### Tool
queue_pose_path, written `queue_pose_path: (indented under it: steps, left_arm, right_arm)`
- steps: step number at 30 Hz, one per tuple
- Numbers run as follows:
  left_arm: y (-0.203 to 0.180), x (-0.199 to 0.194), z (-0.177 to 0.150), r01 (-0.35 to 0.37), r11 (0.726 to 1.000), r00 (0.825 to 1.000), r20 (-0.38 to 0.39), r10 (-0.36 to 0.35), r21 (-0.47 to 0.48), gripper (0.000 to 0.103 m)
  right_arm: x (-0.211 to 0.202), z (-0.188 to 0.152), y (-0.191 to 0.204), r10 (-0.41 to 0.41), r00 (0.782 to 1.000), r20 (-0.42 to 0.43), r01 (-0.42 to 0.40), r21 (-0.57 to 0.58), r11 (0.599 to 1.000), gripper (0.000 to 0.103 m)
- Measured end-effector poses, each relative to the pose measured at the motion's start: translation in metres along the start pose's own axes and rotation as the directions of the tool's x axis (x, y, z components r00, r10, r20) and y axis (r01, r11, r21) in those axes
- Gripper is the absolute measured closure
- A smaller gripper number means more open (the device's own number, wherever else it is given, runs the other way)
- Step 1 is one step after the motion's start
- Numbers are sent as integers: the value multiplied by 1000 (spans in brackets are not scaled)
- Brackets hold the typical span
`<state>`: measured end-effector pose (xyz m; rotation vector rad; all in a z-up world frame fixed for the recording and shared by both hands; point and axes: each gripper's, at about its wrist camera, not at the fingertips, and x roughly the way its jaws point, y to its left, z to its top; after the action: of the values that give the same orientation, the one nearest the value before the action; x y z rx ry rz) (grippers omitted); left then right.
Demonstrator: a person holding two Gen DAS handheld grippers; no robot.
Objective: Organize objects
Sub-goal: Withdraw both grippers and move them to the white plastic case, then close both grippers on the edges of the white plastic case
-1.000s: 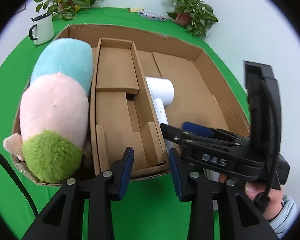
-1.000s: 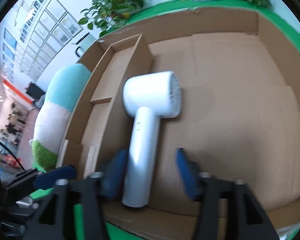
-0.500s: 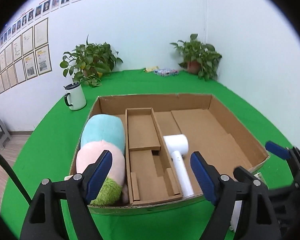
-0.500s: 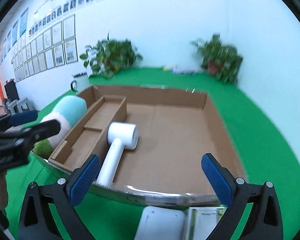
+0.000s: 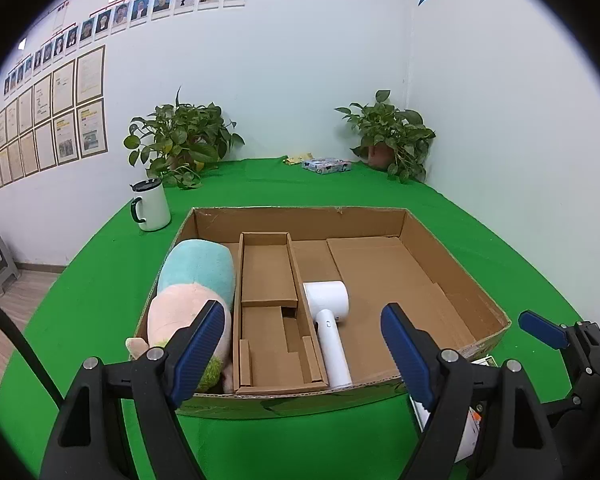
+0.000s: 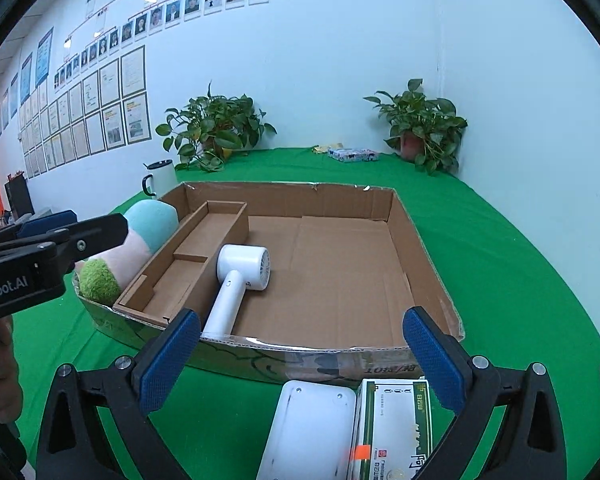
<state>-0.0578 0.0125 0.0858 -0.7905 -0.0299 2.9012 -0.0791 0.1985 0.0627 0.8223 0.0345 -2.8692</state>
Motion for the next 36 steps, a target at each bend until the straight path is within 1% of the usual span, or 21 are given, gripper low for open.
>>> queue_pose_path:
  steps: [3, 4, 6, 8, 10, 12, 13, 14, 15, 17, 20, 21, 23, 25, 26, 27, 30, 32, 34, 35, 36]
  left_arm:
    - [1, -2, -2, 4, 1000, 1000, 9, -4, -2, 23]
    - [1, -2, -3, 9, 1000, 1000, 7, -9, -3, 23]
    - [3, -3, -8, 29, 1000, 1000, -2, -29, 0, 23]
    - [4, -3, -17, 40, 999, 999, -19, -40, -2, 23]
    - [3, 1, -26, 58, 998, 997, -57, -58, -12, 23]
    - [1, 11, -38, 98, 995, 987, -125, -101, -33, 23]
    - [-1, 14, -42, 112, 993, 983, -140, -116, -37, 23]
    - [-3, 17, -48, 139, 989, 976, -165, -144, -40, 23]
    - [-5, 18, -52, 151, 988, 972, -176, -156, -41, 23]
    - [-8, 21, -60, 182, 982, 961, -203, -188, -46, 23]
    - [-11, 23, -69, 220, 974, 948, -223, -228, -62, 23]
    - [-13, 23, -73, 226, 972, 944, -230, -236, -66, 23]
    - [-14, 25, -79, 233, 970, 938, -247, -244, -73, 23]
    - [-13, 28, -79, 233, 970, 935, -257, -244, -73, 23]
    - [-12, 28, -79, 231, 970, 935, -259, -241, -72, 23]
    - [-10, 29, -78, 227, 971, 936, -258, -238, -73, 23]
    - [-4, 32, -75, 222, 971, 936, -258, -239, -91, 23]
    - [-1, 33, -76, 219, 970, 934, -264, -240, -106, 23]
    - [2, 33, -77, 212, 971, 934, -269, -234, -109, 23]
    - [3, 34, -78, 200, 974, 935, -276, -223, -109, 23]
    - [5, 35, -78, 191, 975, 935, -282, -216, -111, 23]
  right_arm:
    - [-8, 0, -9, 90, 996, 5, -90, 43, 995, 1]
    - [-12, -1, -11, 106, 994, 8, -106, 44, 993, 1]
    - [-19, -8, -14, 169, 986, 4, -169, 34, 985, 1]
    - [-24, -22, -13, 240, 970, -27, -240, 17, 971, 1]
    - [-20, -42, -7, 299, 951, -82, -299, 9, 954, 1]
    - [-10, -56, -2, 344, 928, -141, -343, 28, 939, 1]
    - [-5, -63, 0, 365, 916, -166, -363, 46, 931, 1]
    - [-2, -68, 1, 379, 907, -182, -375, 60, 925, 1]
    - [0, -73, 1, 386, 902, -194, -380, 69, 923, 1]
    - [7, -82, -4, 377, 897, -232, -369, 79, 926, 1]
    - [16, -94, -20, 345, 897, -278, -332, 94, 939, 1]
    - [14, -95, -25, 330, 904, -271, -320, 82, 944, 2]
    - [16, -96, -33, 287, 912, -292, -282, 60, 958, 1]
    - [19, -98, -44, 210, 926, -313, -212, 29, 977, 1]
    - [20, -98, -47, 189, 929, -319, -191, 25, 981, 2]
    - [19, -96, -49, 197, 927, -318, -197, 34, 980, 2]
    - [15, -89, -38, 248, 921, -301, -248, 40, 968, 1]
    - [18, -88, -21, 256, 914, -314, -266, 10, 964, 1]
    - [26, -91, -9, 215, 913, -346, -235, -16, 972, 2]
    - [29, -93, -6, 190, 916, -353, -212, -24, 977, 1]
    - [32, -95, -5, 157, 923, -351, -181, -37, 983, 2]
